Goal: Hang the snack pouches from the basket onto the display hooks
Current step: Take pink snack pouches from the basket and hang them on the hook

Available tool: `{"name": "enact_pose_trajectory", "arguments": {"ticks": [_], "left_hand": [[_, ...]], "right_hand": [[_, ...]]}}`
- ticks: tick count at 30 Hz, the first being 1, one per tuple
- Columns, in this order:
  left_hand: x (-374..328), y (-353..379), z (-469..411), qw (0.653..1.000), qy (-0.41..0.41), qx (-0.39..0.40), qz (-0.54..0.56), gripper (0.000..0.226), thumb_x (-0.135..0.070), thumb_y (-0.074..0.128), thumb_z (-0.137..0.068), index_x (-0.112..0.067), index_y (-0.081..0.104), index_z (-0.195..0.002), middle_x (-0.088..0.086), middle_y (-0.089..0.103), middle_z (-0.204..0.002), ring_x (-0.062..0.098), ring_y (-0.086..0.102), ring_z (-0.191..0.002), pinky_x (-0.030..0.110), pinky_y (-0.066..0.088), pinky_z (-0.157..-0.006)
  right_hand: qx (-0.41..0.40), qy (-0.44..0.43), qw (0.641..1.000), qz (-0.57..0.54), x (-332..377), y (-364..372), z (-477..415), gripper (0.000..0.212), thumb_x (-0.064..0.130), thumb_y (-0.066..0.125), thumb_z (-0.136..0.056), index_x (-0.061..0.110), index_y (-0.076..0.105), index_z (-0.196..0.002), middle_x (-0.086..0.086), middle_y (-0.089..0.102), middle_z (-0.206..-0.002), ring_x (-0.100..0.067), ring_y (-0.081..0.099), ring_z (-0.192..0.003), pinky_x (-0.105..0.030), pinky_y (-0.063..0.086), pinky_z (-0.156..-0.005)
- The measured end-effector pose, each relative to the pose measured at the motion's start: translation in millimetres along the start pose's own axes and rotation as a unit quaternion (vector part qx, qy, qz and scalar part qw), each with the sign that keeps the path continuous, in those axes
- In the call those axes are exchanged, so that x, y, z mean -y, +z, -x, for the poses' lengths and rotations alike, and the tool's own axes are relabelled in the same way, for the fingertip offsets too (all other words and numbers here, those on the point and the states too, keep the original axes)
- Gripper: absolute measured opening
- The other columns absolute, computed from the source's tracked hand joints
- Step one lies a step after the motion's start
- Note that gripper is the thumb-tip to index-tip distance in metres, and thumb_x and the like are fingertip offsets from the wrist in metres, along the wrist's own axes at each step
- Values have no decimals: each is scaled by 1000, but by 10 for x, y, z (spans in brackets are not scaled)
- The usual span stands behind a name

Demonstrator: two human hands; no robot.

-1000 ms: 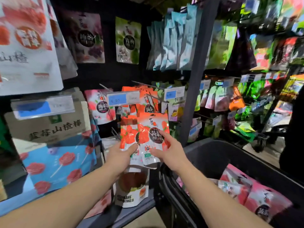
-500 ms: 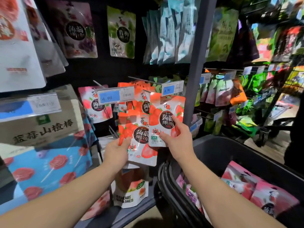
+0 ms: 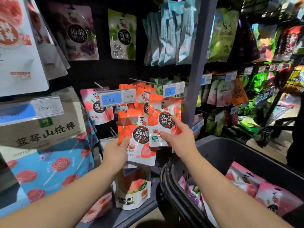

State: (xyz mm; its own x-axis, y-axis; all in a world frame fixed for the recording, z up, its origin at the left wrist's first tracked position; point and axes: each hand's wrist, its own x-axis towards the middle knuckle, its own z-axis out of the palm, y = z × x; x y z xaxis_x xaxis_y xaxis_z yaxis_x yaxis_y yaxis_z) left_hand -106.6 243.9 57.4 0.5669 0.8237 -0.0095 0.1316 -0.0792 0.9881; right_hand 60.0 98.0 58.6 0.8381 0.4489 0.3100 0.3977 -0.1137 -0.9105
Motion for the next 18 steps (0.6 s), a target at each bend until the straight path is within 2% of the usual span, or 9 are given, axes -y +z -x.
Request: {"name": "enact_pose_trajectory", "arguments": {"ticks": [4, 6, 10, 13, 15, 18], "left_hand": [[-35, -29, 30, 1000, 2, 8, 1, 32, -31, 56, -103, -7, 74, -93, 3, 76, -71, 16, 69, -52, 30, 54, -44], [-54, -39, 48, 1000, 1, 14, -3, 33, -30, 55, -104, -6, 73, -91, 2, 77, -71, 15, 70, -51, 28, 54, -43], [-17, -78, -5, 1000, 8, 0, -13, 33, -33, 56, -103, -9, 75, -91, 10, 78, -82, 29, 75, -71, 36, 60, -53], [40, -114, -96, 1000, 7, -22, -5, 35, -34, 57, -102, -6, 74, -91, 15, 77, -87, 32, 75, -78, 34, 59, -53], [80, -132, -177, 999, 11, -41, -2, 40, -38, 59, -101, -1, 71, -89, 17, 73, -81, 28, 68, -73, 34, 53, -62], [72, -159, -259, 998, 15, -68, 10, 41, -42, 60, -98, -4, 70, -85, 5, 67, -75, 21, 57, -71, 37, 48, -70]], "right_hand": [[5, 0, 1000, -10, 17, -36, -21, 80, 30, 90, -75, 33, 53, -146, 3, 55, -138, -9, 53, -126, -31, 42, -111], [9, 4, 1000, -16, 4, -51, -39, 81, 34, 90, -73, 36, 53, -145, 5, 55, -138, -10, 54, -127, -37, 46, -110], [11, -10, 1000, 10, -25, -23, -113, 85, 27, 91, -71, 31, 52, -147, 4, 50, -135, -13, 56, -126, -43, 48, -110], [24, -19, 998, 49, -28, 18, -200, 86, 21, 88, -76, 29, 46, -152, 2, 41, -136, -14, 51, -129, -38, 42, -115], [34, -31, 996, 75, -35, 68, -273, 85, 20, 86, -79, 29, 43, -152, 1, 39, -136, -12, 48, -130, -33, 38, -116], [39, -39, 992, 109, -75, 153, -457, 84, 22, 86, -79, 24, 44, -152, -4, 40, -141, -14, 46, -131, -26, 32, -116]]}}
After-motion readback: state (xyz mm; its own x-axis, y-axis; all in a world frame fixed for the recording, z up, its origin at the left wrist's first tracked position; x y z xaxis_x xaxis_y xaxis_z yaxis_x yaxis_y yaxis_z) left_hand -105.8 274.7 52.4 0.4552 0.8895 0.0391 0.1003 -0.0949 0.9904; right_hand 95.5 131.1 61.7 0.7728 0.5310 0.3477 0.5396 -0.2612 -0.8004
